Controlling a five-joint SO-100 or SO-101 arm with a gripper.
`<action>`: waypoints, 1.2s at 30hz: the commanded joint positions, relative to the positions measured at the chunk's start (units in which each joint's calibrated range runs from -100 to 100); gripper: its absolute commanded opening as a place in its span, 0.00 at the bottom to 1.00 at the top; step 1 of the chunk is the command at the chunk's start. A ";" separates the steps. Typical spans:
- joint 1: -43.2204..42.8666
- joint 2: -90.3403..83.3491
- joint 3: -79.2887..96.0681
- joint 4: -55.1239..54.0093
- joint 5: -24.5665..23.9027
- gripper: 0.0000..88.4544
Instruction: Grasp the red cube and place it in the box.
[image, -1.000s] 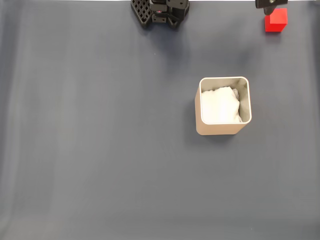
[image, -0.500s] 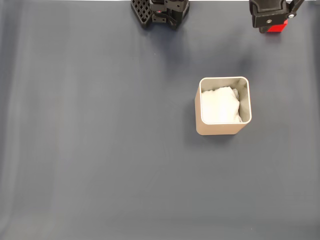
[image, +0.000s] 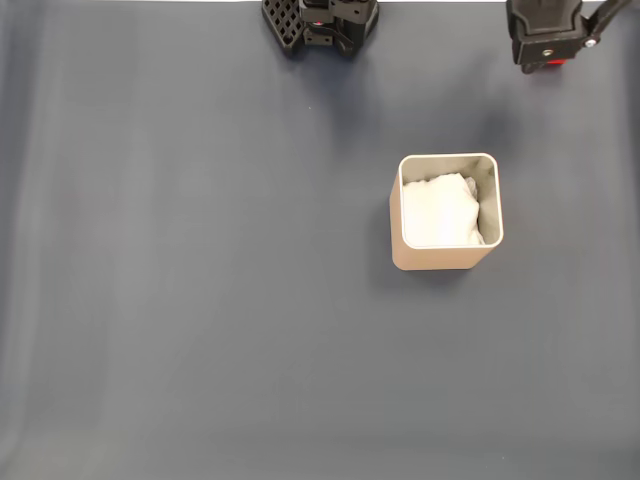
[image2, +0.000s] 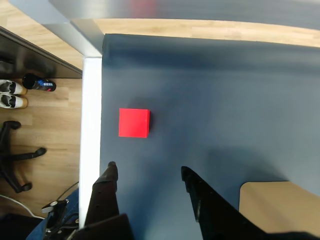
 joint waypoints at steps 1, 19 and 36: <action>-0.64 2.17 -5.81 2.52 -1.27 0.37; -0.85 12.82 -15.56 9.42 -2.30 0.37; -5.89 20.35 -22.12 8.52 -5.42 0.38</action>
